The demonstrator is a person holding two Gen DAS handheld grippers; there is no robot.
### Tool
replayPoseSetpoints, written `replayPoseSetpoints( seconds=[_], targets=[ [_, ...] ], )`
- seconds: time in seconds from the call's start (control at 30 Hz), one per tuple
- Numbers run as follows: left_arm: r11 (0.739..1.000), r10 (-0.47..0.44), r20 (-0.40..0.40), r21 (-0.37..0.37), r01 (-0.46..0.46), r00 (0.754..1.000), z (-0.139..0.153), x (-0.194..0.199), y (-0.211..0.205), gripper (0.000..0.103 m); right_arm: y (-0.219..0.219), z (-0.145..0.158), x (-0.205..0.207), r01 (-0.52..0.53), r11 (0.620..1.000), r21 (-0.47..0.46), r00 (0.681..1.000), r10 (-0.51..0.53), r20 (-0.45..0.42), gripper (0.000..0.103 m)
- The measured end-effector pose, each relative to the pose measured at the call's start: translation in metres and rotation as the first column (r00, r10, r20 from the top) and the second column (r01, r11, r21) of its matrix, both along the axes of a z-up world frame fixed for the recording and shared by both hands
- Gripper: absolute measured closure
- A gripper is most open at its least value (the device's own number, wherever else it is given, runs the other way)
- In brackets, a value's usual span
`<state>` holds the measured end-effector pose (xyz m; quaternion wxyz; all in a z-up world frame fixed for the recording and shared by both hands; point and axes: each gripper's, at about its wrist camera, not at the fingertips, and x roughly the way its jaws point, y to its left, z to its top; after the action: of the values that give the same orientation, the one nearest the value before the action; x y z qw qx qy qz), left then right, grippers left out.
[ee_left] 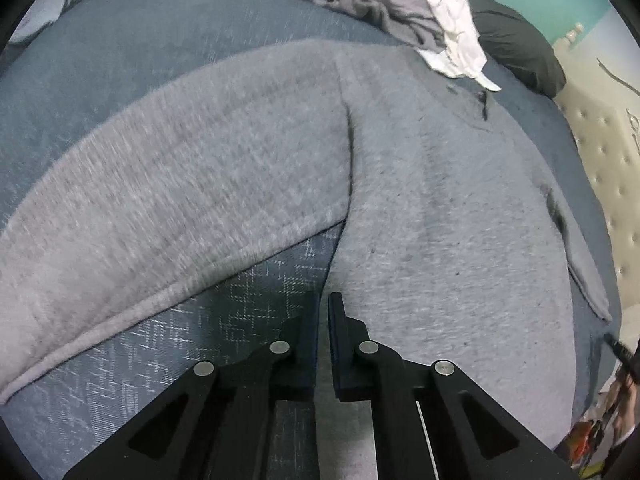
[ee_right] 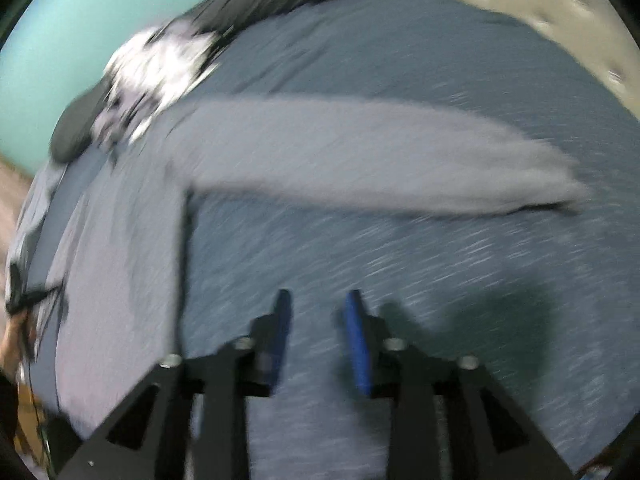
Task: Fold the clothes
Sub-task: 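Grasp the sweater sleeve cuff with the right gripper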
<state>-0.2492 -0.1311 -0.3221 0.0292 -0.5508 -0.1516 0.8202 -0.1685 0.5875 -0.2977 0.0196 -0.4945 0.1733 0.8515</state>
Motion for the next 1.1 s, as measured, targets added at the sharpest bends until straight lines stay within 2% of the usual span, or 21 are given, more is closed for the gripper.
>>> replayPoseSetpoints(
  seconds=[0.07,0.17,0.23,0.37,0.67,0.8,0.83,1.0,1.1],
  targets=[
    [1.000,0.007,-0.013,-0.002,-0.007,1.000,0.007,0.004,-0.002,0.097,0.034,0.007,0.005,0.105,0.994,-0.021,0.994,-0.105,-0.037,0.060],
    [1.000,0.015,-0.024,-0.002,-0.015,1.000,0.010,-0.004,0.006,0.097,0.080,0.014,0.014,0.245,0.967,-0.064,0.965,-0.250,-0.075,0.057],
    [1.000,0.023,-0.029,-0.003,-0.023,0.999,0.013,-0.003,0.007,0.096,0.103,0.015,0.018,0.321,0.945,-0.063,0.942,-0.325,-0.083,0.057],
    [0.999,0.046,-0.039,0.019,-0.045,0.998,0.018,-0.004,0.008,0.095,0.138,0.006,0.021,0.431,0.894,-0.122,0.895,-0.441,-0.066,0.057],
    [0.999,0.034,-0.033,-0.001,-0.034,0.999,0.025,-0.008,0.019,0.091,0.161,-0.030,0.003,0.505,0.818,-0.275,0.851,-0.525,0.003,0.057],
    [1.000,0.024,-0.030,-0.015,-0.024,0.999,0.028,-0.008,0.024,0.090,0.162,-0.035,-0.003,0.516,0.812,-0.274,0.842,-0.539,-0.011,0.057],
    [1.000,0.021,-0.030,-0.019,-0.022,0.999,0.028,-0.008,0.025,0.090,0.162,-0.036,-0.005,0.517,0.814,-0.265,0.842,-0.540,-0.015,0.059],
    [0.999,0.012,-0.031,-0.044,-0.013,0.999,0.031,-0.008,0.030,0.090,0.168,-0.035,-0.008,0.522,0.819,-0.237,0.836,-0.547,-0.050,0.091],
    [0.999,0.010,-0.026,-0.047,-0.011,1.000,0.029,-0.013,0.035,0.090,0.168,-0.031,-0.007,0.510,0.832,-0.219,0.839,-0.538,-0.086,0.098]
  ],
)
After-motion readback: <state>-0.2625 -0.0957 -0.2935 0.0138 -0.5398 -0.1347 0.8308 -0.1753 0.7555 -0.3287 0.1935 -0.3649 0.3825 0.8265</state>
